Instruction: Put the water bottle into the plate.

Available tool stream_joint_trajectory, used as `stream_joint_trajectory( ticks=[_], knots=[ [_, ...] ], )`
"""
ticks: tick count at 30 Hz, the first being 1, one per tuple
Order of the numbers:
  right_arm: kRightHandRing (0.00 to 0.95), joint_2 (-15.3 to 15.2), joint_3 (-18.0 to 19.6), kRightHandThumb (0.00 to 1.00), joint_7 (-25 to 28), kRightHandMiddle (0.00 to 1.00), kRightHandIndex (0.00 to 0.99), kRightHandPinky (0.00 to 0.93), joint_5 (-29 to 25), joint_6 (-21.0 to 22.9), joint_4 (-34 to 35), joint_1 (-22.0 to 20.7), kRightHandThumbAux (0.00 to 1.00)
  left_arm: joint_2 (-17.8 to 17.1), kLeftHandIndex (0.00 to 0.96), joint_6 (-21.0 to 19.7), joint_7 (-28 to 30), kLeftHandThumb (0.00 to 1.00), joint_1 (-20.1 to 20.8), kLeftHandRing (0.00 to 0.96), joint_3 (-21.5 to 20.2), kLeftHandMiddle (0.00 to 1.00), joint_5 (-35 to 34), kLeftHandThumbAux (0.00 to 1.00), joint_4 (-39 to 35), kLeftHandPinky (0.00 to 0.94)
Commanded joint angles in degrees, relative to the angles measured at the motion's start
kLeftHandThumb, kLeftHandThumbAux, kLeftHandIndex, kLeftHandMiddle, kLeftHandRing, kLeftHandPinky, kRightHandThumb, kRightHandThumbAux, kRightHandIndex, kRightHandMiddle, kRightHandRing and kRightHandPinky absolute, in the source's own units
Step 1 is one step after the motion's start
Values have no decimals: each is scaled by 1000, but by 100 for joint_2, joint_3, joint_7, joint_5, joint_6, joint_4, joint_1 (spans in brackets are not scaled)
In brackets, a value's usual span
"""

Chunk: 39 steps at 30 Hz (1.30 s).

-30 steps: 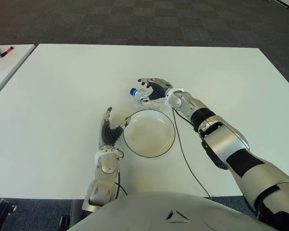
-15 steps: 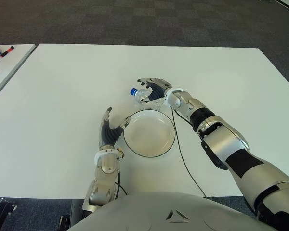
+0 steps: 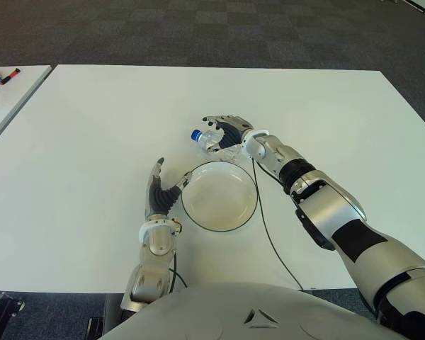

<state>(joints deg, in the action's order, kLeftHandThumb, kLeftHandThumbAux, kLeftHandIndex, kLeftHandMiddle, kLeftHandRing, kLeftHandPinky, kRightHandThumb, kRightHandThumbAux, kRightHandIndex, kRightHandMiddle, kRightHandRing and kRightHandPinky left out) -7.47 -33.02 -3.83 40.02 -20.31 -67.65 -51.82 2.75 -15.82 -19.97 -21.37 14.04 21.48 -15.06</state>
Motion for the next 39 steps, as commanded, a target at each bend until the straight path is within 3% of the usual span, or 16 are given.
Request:
stream_joint_trajectory(
  ticks=[1,19,32,39],
  knots=[
    [263,18,-9,258,26,206,23,316,-17,79,-4,105,650,251,44,-97,-61,148,36,67,129,63,68,578,53,94],
    [277,-23,-21,284,-109,219,36,335,10,-28,114,164,610,228,47,-91,-12,155,-19,67,144,61,42,569,-23,98],
    [302,-127,-40,288,-438,245,52,351,66,-223,274,212,588,272,41,-297,-5,144,-37,67,197,59,115,572,-137,97],
    [296,-168,-65,298,-378,243,52,339,104,-99,365,241,590,284,40,-372,-12,149,-37,66,235,58,152,577,-175,95]
  ],
)
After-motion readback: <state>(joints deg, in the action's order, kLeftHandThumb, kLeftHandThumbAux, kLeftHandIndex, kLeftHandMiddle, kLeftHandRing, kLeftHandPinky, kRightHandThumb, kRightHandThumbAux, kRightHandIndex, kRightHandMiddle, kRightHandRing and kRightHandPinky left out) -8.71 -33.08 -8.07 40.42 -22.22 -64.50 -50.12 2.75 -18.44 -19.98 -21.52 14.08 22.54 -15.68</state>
